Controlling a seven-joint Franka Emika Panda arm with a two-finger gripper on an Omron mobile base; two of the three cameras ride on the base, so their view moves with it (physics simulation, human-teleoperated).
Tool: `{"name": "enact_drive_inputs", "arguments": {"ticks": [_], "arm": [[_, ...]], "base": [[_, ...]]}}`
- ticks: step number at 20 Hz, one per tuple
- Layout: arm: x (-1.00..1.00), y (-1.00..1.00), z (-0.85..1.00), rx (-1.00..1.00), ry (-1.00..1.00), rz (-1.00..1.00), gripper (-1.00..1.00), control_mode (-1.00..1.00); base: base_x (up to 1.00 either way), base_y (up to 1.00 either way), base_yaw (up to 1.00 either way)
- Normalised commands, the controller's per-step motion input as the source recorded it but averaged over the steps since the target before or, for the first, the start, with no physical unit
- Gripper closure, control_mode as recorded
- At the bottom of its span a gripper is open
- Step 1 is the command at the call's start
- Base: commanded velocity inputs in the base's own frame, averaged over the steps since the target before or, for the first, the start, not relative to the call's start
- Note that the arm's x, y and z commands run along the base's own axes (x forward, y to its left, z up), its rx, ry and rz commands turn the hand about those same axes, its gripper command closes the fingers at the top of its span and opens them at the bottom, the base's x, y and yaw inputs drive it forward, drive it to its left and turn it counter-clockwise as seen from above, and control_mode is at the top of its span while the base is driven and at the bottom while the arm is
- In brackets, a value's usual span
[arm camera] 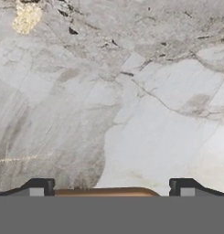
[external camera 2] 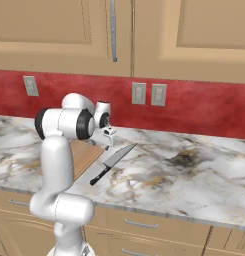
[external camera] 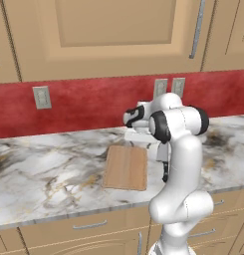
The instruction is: Move the cutting board and knife to the sink. Then move spray from the cabinet to the counter.
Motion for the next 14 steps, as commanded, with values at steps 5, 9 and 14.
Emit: {"name": "enact_drive_inputs", "arguments": {"ticks": [5, 9, 14], "arm": [[-0.33, 0.23, -0.13, -0.01, 0.01, -0.11, -1.0, -1.0], [-0.36, 0.22, -0.17, -0.01, 0.0, -0.14, -1.0, -1.0], [-0.26, 0.33, -0.16, 0.0, 0.01, -0.08, -1.0, -1.0]], "base": [[0.0, 0.0, 0.0], [0.0, 0.0, 0.0], [0.0, 0.0, 0.0]]}}
